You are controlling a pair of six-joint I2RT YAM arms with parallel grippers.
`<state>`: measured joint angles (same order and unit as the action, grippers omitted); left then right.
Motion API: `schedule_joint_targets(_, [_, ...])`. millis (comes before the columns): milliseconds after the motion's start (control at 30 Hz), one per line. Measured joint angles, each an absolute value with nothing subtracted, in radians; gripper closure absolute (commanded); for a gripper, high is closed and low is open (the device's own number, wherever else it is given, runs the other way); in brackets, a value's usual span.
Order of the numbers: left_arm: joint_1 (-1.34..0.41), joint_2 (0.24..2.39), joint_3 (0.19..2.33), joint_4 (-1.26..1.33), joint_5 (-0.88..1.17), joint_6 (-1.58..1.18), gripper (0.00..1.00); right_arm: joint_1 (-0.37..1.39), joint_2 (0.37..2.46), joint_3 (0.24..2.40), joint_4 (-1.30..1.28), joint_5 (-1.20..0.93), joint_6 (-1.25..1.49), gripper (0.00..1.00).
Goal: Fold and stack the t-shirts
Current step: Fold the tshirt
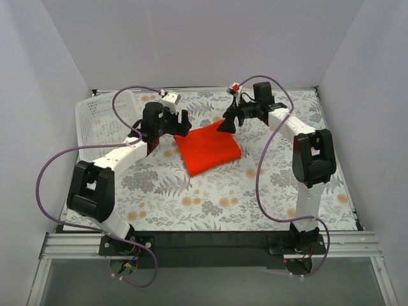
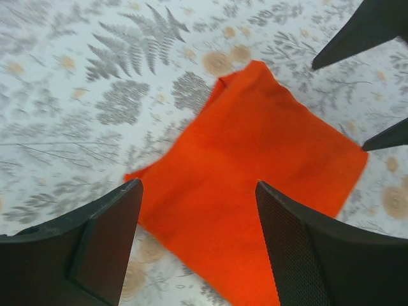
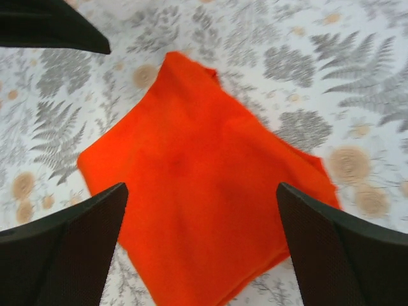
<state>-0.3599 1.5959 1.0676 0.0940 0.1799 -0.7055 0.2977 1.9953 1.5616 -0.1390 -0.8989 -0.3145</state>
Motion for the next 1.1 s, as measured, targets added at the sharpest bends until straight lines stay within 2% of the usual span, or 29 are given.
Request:
schedule_joint_targets(33, [-0.36,1.607,1.068,0.082,0.212,-0.739,0.37,0.302,2.005,1.553,-0.154,-0.924,-0.318,0.58])
schedule_joint_targets(67, [-0.36,1.624,1.068,0.078,0.241,-0.772,0.39,0.307,2.024,1.554,-0.169,-0.942,-0.318,0.73])
schedule_joint_targets(100, [-0.36,1.646,1.068,0.079,0.267,-0.801,0.4,0.311,2.051,1.563,-0.184,-0.957,-0.306,0.79])
schedule_joint_targets(133, [-0.36,1.673,1.068,0.078,0.287,-0.828,0.42,0.314,2.086,1.589,-0.208,-0.973,-0.292,0.82])
schedule_joint_targets(367, [-0.36,1.87,1.068,0.104,0.345,-0.963,0.45,0.329,2.337,1.814,-0.273,-0.937,-0.148,0.85])
schedule_joint_targets(433, [-0.359,1.898,1.068,0.121,0.339,-0.982,0.44,0.328,2.369,1.855,-0.284,-0.873,-0.101,0.86])
schedule_joint_targets(533, [-0.355,1.927,1.078,0.144,0.334,-1.005,0.43,0.326,2.392,1.892,-0.286,-0.763,-0.035,0.91])
schedule_joint_targets(667, [-0.345,1.966,1.116,0.173,0.334,-1.027,0.42,0.313,2.395,1.902,-0.281,-0.643,0.028,0.91])
schedule_joint_targets(967, [-0.319,1.975,1.129,0.196,0.337,-1.04,0.39,0.254,2.391,1.898,-0.27,-0.527,0.051,0.85])
schedule_joint_targets(1100, [-0.313,1.972,1.139,0.195,0.364,-1.036,0.37,0.241,2.309,1.797,-0.26,-0.513,-0.032,0.8])
